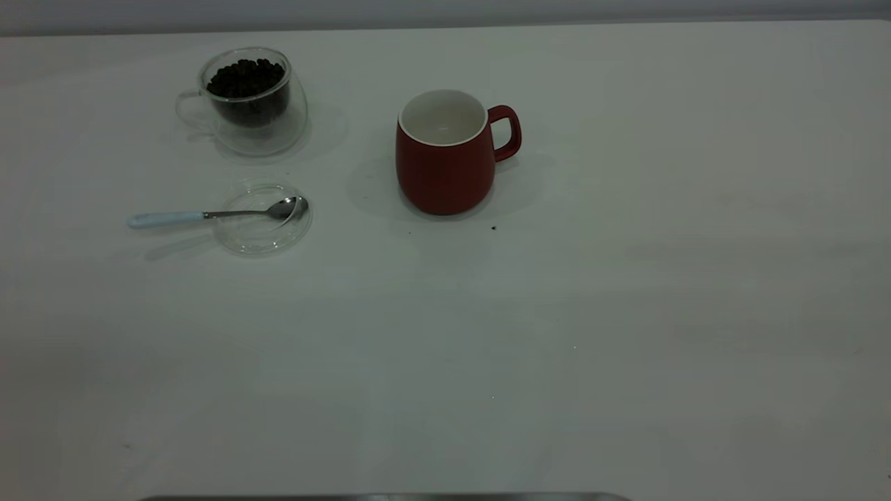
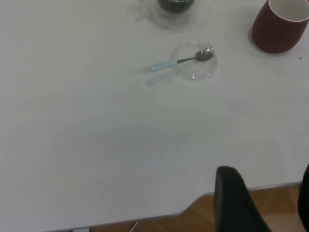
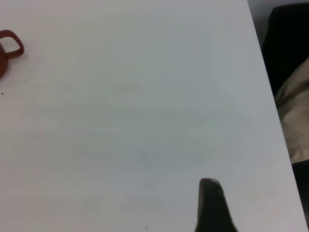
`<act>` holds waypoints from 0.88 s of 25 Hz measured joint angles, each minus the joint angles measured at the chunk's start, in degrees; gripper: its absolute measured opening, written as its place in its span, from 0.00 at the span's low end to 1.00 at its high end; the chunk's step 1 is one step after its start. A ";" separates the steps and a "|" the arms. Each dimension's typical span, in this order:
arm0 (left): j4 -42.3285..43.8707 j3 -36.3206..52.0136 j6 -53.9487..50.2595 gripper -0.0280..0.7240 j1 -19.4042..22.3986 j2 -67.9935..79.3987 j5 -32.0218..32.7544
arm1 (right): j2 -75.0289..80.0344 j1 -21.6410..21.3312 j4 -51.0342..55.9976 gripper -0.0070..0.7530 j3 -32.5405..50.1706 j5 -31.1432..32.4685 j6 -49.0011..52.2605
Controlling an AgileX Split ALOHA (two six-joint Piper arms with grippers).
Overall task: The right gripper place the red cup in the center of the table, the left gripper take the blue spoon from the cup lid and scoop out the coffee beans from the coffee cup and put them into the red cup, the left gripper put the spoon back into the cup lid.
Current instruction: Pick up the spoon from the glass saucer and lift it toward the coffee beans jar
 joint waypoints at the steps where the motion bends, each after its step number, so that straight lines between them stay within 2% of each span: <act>1: 0.00 0.00 0.00 0.55 0.00 0.00 0.00 | 0.00 0.00 0.00 0.67 0.00 0.00 0.00; 10: 0.08 -0.07 -2.92 0.55 0.00 0.46 -0.72 | 0.00 0.00 0.00 0.67 0.00 -0.05 -0.02; 14: 3.30 -1.40 -6.97 0.55 0.00 10.06 -2.82 | 0.00 0.00 0.00 0.67 0.00 -0.05 -0.02; 18: 3.90 -2.16 -7.33 0.57 0.00 26.82 -9.19 | 0.00 0.00 0.00 0.67 0.00 -0.10 -0.02; 22: 3.84 -2.59 -6.46 0.66 0.00 43.50 -18.82 | 0.00 0.00 0.00 0.67 0.00 -0.10 -0.02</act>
